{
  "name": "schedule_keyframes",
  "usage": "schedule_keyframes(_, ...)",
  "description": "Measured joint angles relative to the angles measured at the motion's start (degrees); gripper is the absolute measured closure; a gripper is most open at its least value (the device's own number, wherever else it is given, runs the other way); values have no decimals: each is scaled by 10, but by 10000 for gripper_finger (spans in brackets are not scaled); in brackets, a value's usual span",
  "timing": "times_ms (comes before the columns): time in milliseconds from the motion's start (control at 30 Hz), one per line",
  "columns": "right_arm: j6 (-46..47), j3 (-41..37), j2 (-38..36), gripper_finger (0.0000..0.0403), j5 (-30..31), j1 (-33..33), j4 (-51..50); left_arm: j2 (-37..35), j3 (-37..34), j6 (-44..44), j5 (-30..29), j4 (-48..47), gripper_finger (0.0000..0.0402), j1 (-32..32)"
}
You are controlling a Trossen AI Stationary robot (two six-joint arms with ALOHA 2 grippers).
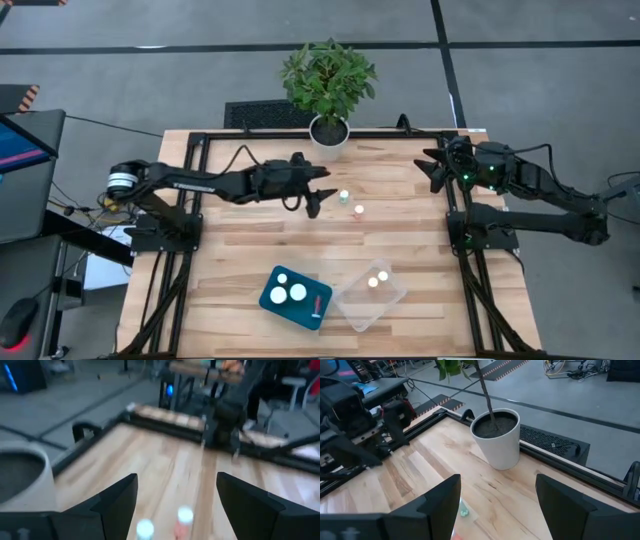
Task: Pick and place medicine bottles into bin by pill shape (circle, oval)
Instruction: Put the small blue pill bottle into the transparent bin
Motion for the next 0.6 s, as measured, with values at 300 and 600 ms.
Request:
schedule_keyframes(300, 2, 0, 0, 132, -1, 1, 0, 98, 43, 70, -38, 16, 138, -14)
schedule_keyframes(600, 6, 0, 0, 132, -2, 1, 0, 192, 102, 61, -46, 4, 139, 2)
